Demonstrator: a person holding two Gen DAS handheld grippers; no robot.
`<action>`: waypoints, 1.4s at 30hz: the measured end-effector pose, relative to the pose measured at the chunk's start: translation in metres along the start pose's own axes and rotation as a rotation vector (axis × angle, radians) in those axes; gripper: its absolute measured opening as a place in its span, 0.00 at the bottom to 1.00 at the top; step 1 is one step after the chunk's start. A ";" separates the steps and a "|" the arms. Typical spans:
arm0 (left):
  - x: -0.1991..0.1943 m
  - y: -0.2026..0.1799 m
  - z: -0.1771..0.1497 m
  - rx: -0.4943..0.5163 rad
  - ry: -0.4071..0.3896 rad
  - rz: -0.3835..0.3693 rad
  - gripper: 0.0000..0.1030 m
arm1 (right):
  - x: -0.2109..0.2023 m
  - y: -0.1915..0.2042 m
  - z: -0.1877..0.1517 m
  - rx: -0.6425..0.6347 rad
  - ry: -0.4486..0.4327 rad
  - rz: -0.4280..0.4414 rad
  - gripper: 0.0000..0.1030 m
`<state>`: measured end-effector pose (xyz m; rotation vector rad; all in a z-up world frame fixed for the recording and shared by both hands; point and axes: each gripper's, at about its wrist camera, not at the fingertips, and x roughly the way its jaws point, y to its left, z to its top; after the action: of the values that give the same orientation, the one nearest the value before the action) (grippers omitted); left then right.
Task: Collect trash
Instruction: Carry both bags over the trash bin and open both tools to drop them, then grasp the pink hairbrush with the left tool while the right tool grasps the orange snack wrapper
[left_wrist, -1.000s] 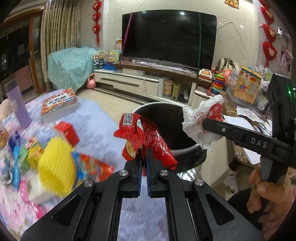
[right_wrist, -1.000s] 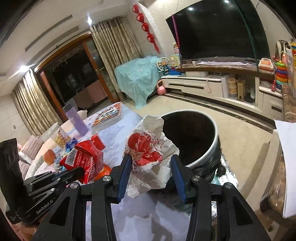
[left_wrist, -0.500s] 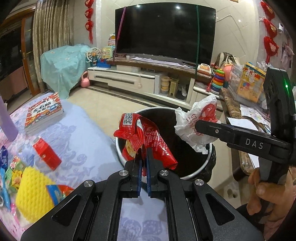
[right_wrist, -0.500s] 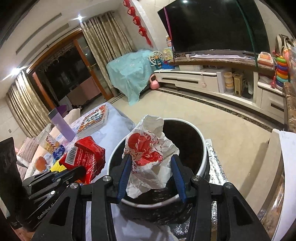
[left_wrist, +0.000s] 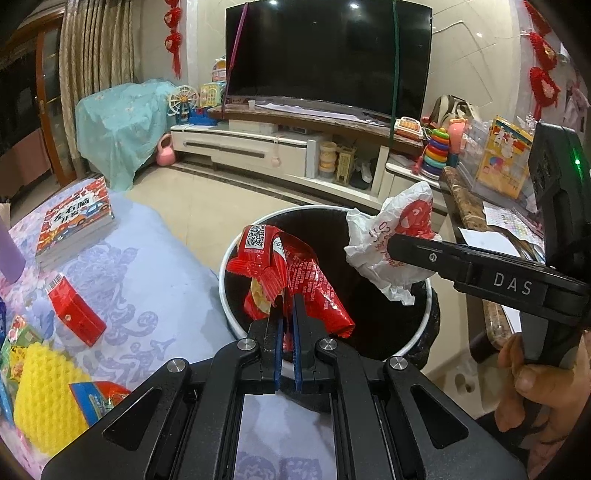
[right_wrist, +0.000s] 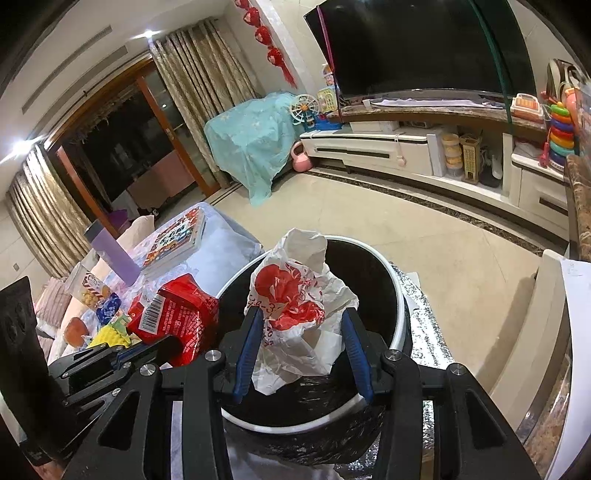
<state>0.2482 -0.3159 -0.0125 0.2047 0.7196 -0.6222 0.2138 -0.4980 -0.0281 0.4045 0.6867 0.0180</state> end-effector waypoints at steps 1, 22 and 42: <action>0.002 0.000 0.000 -0.002 0.005 -0.001 0.04 | 0.001 -0.001 0.000 0.001 0.002 -0.002 0.45; -0.041 0.022 -0.037 -0.111 -0.022 0.009 0.52 | -0.021 0.006 -0.010 0.069 -0.032 0.027 0.92; -0.119 0.097 -0.118 -0.287 -0.040 0.096 0.53 | -0.026 0.079 -0.066 0.021 0.008 0.136 0.98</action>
<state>0.1715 -0.1387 -0.0238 -0.0381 0.7472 -0.4245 0.1622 -0.4053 -0.0294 0.4710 0.6668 0.1411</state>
